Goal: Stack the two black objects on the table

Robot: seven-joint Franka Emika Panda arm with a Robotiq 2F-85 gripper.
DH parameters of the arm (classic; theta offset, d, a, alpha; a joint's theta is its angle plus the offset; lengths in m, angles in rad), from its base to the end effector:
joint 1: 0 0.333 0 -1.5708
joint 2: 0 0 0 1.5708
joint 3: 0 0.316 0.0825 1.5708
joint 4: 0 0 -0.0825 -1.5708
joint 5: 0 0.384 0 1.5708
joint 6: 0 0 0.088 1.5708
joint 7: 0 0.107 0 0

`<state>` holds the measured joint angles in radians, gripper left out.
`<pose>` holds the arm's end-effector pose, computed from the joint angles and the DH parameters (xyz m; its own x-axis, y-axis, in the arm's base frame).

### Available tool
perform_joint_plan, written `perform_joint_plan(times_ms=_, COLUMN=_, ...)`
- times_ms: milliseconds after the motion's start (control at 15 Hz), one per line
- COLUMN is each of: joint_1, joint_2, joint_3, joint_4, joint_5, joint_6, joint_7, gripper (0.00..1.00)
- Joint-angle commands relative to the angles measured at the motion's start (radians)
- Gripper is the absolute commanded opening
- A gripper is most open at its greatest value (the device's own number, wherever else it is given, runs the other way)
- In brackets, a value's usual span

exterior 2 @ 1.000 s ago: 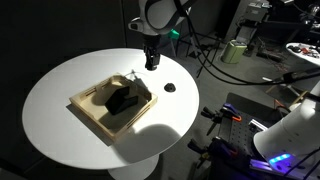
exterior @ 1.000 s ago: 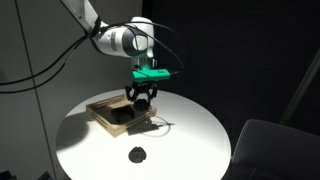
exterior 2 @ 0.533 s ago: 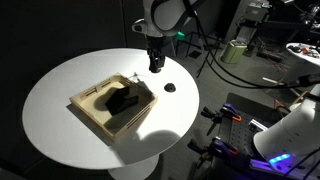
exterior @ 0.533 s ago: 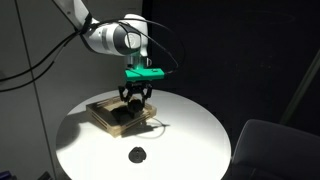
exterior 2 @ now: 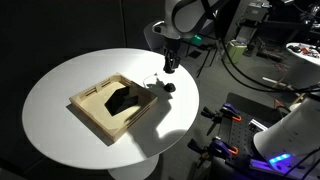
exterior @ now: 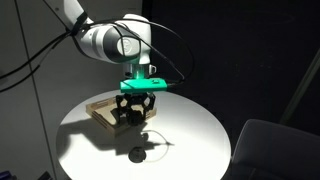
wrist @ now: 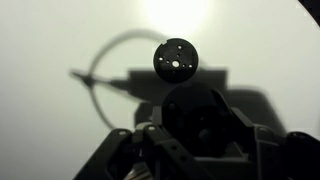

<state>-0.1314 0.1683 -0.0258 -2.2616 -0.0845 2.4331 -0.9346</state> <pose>0.5292 -0.0841 0.2871 0.6660 0.7445 -0.0471 0.7460 -0.6650 0.0363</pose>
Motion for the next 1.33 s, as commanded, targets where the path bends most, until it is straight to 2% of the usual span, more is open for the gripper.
perform_joint_plan(times_ms=0, joint_1=-0.026, joint_2=-0.016, joint_3=-0.001, joint_4=-0.044, joint_5=0.103, joint_6=0.075, joint_7=-0.042, gripper=0.42)
perform_joint_plan(times_ms=533, joint_1=-0.079, joint_2=0.024, joint_3=-0.012, joint_4=-0.076, joint_5=0.245, joint_6=0.168, joint_7=-0.086, gripper=0.42)
perform_joint_plan(times_ms=1267, joint_1=-0.125, joint_2=0.104, joint_3=-0.017, joint_4=-0.045, joint_5=0.246, joint_6=0.124, joint_7=-0.076, gripper=0.42)
